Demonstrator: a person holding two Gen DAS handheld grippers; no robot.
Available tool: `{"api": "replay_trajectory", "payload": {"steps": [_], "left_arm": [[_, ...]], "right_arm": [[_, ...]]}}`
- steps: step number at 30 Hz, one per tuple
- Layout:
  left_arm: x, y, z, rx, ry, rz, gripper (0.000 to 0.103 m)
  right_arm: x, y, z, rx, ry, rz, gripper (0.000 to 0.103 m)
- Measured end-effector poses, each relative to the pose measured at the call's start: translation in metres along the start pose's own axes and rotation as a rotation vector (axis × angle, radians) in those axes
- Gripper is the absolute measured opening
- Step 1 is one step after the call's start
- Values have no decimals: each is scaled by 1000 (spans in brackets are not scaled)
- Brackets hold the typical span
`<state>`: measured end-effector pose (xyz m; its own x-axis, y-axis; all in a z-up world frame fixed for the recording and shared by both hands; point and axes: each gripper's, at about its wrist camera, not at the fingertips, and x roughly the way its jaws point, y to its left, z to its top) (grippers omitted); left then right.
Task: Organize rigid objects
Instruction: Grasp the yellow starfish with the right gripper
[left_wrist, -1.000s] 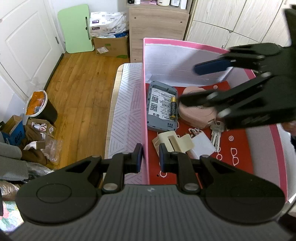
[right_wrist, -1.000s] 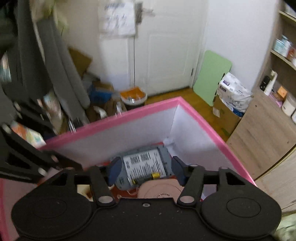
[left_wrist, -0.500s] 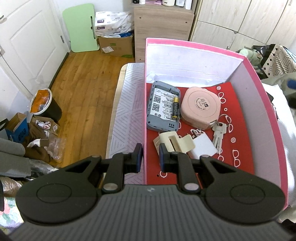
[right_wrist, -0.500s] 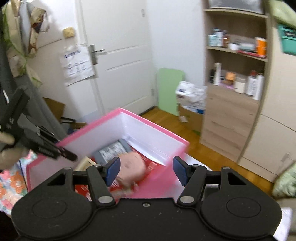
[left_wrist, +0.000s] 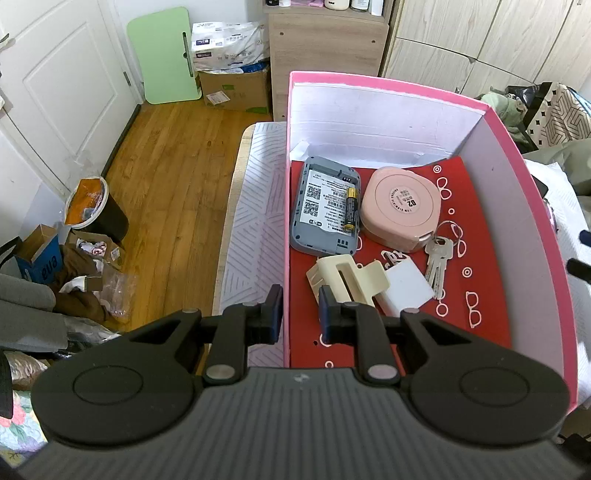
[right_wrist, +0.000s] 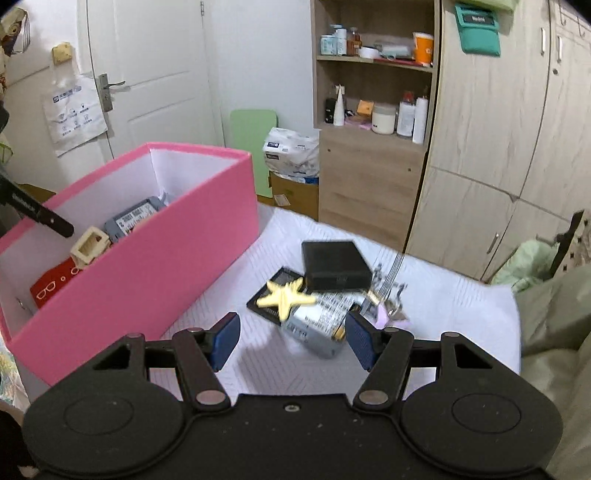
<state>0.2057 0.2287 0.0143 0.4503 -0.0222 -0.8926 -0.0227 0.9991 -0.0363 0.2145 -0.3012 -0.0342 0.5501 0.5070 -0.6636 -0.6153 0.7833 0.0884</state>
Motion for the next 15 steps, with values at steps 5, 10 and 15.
{"api": "replay_trajectory", "payload": {"steps": [5,10,15], "left_arm": [[0,1,1,-8,8,-2,18],[1,0,3,-5,15,-2,18],[1,-1,3,-5,15,-4,18]], "right_arm": [[20,13,-4,-27,0,5,68],[32,26,2,-57,-11,-92,68],[55,23,5,26,15,-86,68]]}}
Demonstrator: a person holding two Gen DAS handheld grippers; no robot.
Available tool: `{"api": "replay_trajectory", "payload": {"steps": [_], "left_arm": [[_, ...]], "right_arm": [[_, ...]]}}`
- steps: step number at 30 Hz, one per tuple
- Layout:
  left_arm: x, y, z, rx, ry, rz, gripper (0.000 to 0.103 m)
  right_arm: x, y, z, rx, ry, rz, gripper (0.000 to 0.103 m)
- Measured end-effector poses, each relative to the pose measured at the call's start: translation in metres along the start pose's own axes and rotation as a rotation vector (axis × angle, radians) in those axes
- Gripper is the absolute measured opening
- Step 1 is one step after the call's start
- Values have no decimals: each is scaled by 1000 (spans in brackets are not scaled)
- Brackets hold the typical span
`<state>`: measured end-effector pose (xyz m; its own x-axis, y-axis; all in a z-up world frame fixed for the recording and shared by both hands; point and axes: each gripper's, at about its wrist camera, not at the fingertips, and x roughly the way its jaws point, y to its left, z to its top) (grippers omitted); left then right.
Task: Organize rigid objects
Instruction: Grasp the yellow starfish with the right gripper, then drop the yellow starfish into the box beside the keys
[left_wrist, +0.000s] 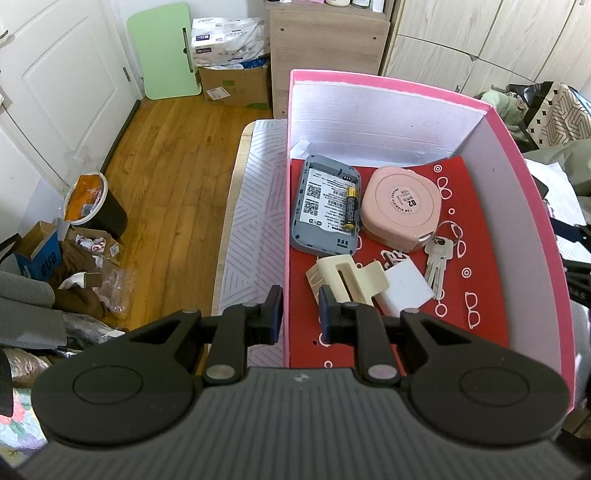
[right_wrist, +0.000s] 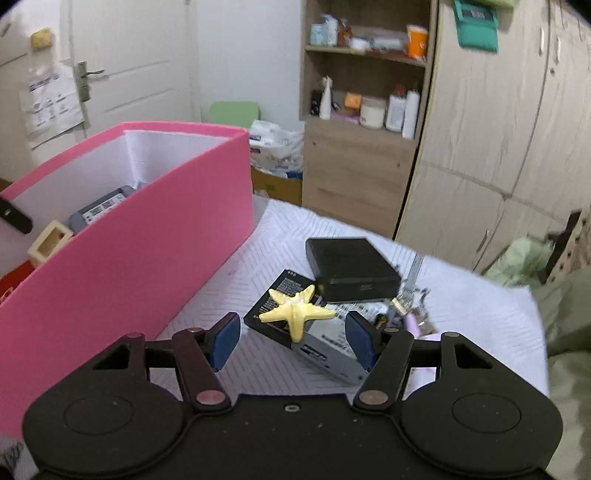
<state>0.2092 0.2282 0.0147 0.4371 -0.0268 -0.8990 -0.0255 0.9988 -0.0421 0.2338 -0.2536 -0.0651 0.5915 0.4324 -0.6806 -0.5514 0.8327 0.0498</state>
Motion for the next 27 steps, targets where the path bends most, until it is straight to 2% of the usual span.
{"api": "replay_trajectory", "payload": {"steps": [6,11,14,15,17,18,27], "left_arm": [[1,0,1,-7,2,-6,18],[1,0,1,-7,2,-6,18],[1,1,1,-5,1,-6,18],[1,1,1,-6,1,-7,18],[1,1,1,-7,0,-7,18],[1,1,1,-7,1,-8,18],[1,1,1,-5,3,-10,18]], "right_arm": [[16,3,-2,48,-50,-94,68],[23,6,-5,49,-29,-89,69],[23,10,-7,42,-48,-106,70],[22,10,-7,50,-51,-108,69],[21,10,-8,38,-62,-122,57],[20,11,-7,21,-59,-126,57],[0,8,-8,53,-68,-45,56]]}}
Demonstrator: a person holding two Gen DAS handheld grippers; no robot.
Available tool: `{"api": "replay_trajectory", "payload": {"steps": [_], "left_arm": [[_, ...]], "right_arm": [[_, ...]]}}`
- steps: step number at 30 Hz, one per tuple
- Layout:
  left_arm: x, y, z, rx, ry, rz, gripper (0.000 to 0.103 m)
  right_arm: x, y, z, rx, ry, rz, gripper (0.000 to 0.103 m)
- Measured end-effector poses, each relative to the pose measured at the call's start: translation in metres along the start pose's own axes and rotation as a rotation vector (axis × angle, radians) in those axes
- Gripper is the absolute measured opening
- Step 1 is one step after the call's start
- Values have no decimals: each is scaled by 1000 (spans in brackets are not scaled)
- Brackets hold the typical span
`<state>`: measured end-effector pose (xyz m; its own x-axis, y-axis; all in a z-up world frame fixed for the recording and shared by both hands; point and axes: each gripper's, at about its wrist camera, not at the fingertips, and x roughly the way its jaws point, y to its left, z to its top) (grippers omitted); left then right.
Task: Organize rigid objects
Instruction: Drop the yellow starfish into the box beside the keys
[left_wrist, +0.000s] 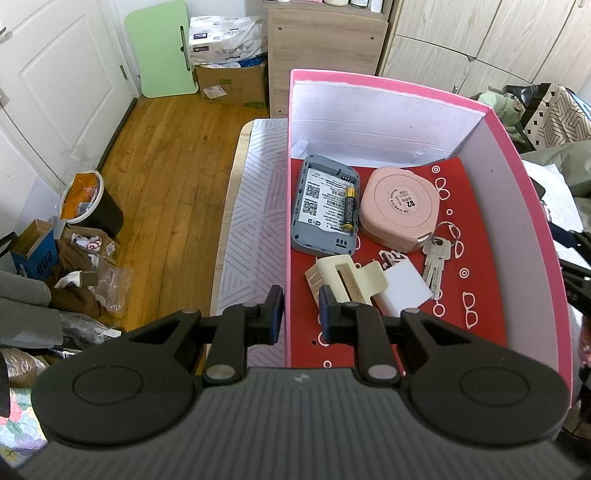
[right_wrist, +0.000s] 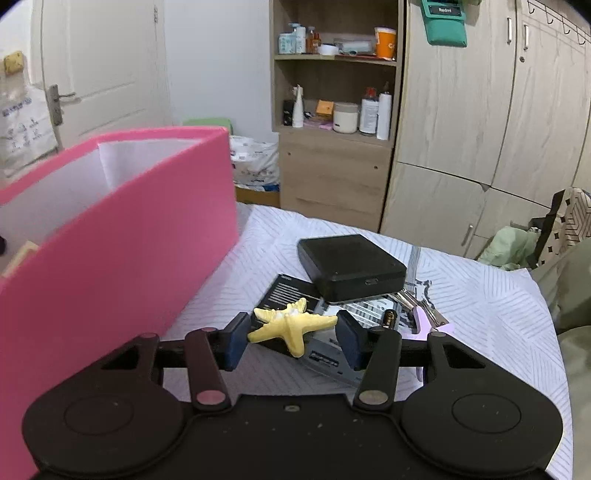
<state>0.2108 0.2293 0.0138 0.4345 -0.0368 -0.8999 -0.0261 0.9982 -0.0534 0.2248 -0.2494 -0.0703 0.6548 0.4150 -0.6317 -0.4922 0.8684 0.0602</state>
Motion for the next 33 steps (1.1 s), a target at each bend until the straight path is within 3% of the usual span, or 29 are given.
{"api": "replay_trajectory", "payload": {"steps": [6,13,17,23,28,33], "left_arm": [[1,-1,-1,6,0,-1,18],[1,-1,-1,0,0,-6,18],[1,1,-2,-1,-1,-10,18],[0,4,-2,-19,-9,-15,18],[-1,5,-2,-22,-5,-20,18],[-2,6,-3,-19,-10,-18,18]], "right_arm": [[-37,14,20,-60,-59,11,56],[-69,41,49,-119,-105,274,56],[-57,70,57,-243,-42,399,56],[-18,107,69,-355,171,584,57],[8,132,60,-472,302,643,57],[16,141,56,-573,338,584,57]]}}
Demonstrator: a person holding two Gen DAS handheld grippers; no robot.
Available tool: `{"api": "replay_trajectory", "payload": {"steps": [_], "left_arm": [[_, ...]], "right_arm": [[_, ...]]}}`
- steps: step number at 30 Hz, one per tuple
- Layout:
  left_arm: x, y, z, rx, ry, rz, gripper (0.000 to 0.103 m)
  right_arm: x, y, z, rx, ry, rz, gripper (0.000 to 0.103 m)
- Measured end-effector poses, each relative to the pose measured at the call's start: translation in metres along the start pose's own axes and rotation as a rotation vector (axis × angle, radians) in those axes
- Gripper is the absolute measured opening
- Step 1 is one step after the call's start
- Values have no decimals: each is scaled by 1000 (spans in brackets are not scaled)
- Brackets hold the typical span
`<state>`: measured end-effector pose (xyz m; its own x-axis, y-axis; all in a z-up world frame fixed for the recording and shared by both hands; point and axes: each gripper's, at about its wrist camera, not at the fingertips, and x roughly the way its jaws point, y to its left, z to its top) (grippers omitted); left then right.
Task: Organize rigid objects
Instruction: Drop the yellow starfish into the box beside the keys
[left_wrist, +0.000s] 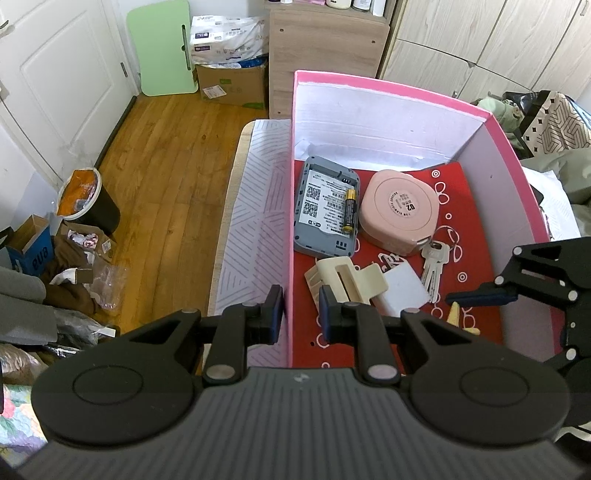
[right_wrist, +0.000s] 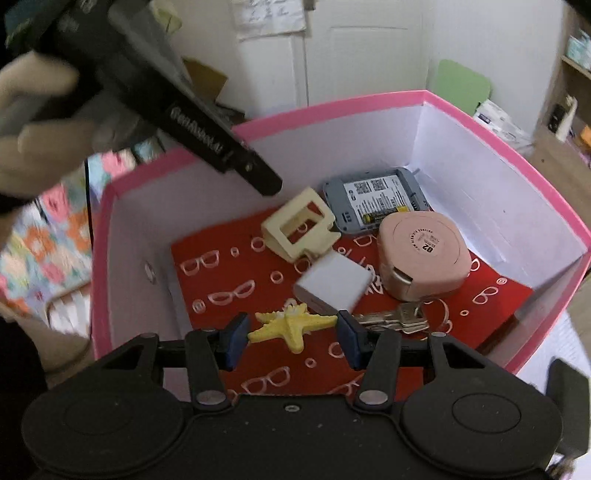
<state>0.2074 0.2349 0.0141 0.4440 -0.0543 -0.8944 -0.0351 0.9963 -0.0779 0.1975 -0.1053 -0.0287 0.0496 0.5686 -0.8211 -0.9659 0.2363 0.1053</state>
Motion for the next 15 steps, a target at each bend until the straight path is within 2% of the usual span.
{"api": "replay_trajectory", "payload": {"steps": [2,3,4,8,10,13,15], "left_arm": [[0,0,0,2,-1,3,18],[0,1,0,1,-1,2,18],[0,0,0,0,0,1,18],[0,0,0,-1,3,2,18],[0,0,1,-3,3,2,18],[0,1,1,-10,4,1,18],[0,0,1,-8,4,3,18]], "right_arm": [[-2,4,-1,-39,7,-30,61],[-5,5,-3,-40,-10,-46,66],[-11,5,-4,-34,-23,-53,68],[-43,3,-14,14,-133,-73,68],[-63,1,-22,41,-210,-103,68],[-99,-8,-47,104,-437,-124,68],[-115,-20,-62,174,-485,-108,68]]}}
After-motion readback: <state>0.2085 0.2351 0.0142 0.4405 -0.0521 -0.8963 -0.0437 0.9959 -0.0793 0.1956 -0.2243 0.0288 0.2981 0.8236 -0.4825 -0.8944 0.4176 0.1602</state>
